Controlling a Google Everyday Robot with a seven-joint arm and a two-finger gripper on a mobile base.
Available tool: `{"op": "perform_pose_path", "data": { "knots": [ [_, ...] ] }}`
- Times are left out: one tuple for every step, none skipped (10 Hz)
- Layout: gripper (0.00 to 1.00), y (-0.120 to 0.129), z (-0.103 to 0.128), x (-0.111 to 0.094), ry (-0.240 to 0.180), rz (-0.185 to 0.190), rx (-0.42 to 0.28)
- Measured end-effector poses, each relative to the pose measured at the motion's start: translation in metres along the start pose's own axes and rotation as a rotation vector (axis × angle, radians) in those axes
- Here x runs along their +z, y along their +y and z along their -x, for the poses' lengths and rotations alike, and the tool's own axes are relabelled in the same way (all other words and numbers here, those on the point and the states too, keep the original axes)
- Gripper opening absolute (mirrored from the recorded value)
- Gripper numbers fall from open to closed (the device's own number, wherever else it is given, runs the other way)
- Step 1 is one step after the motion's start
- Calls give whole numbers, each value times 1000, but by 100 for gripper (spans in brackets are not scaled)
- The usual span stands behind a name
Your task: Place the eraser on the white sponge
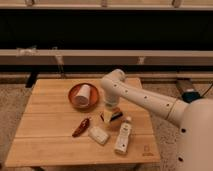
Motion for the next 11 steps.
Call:
{"op": "perform_pose_path", "data": {
  "knots": [
    [80, -1, 0, 4, 6, -4, -2],
    [80, -2, 0, 13, 20, -2, -6],
    [80, -2, 1, 17, 26, -1, -8],
    [80, -2, -1, 21, 38, -1, -7],
    [80, -2, -5, 24, 55, -7, -5],
    [76, -2, -7, 27, 77, -20, -6],
    [68, -3, -7, 29, 98, -44, -8],
    [60, -2, -6, 29, 101, -48, -10],
    [49, -3, -9, 28, 103, -51, -2],
    [37, -3, -9, 26, 105, -58, 1],
    [29, -3, -8, 23, 106, -68, 1]
  ]
}}
